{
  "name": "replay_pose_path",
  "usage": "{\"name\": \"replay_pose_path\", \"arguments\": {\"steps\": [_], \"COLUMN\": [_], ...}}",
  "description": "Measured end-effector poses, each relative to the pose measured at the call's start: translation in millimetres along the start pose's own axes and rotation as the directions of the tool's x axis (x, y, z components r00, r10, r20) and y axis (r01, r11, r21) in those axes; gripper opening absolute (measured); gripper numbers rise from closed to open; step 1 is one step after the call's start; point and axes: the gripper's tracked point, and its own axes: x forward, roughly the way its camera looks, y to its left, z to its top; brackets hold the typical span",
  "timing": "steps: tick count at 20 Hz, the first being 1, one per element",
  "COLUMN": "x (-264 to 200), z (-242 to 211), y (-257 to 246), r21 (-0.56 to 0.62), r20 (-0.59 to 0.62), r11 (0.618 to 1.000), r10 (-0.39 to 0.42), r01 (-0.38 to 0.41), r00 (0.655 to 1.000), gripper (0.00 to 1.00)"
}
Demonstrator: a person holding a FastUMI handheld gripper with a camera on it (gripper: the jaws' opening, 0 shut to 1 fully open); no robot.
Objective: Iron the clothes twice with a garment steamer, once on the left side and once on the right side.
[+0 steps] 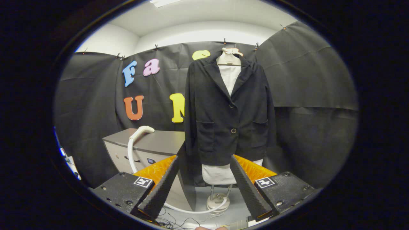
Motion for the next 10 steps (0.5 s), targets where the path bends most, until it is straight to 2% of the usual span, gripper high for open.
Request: {"name": "replay_pose_path", "arguments": {"steps": [6, 10], "x": [13, 32], "z": [15, 27], "y": [44, 109], "r21": [-0.019, -0.018], "r20": [0.021, 0.028], "r11": [1.0, 0.999], "r10": [-0.012, 0.049], "r01": [0.012, -0.049], "r00": [1.0, 0.998], "gripper": [1.0, 1.0]}}
